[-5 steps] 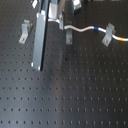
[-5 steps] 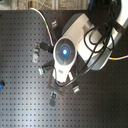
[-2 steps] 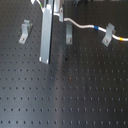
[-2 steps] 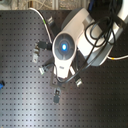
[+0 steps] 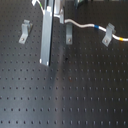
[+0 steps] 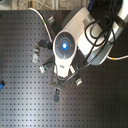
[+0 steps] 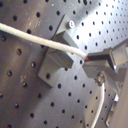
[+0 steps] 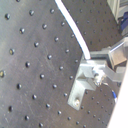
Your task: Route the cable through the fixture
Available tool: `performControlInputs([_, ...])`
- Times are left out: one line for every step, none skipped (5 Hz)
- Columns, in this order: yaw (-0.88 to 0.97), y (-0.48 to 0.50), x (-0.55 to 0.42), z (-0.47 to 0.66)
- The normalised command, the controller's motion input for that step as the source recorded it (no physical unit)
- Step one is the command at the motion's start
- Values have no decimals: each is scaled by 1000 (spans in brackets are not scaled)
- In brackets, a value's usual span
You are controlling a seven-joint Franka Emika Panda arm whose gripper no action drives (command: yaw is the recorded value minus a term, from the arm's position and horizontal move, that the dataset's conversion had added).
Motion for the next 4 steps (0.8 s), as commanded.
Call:
performControlInputs([137,45,-32,423])
performControlInputs([200,21,-63,359])
performControlInputs([371,-225,-107,154])
performControlInputs([3,0,0,0])
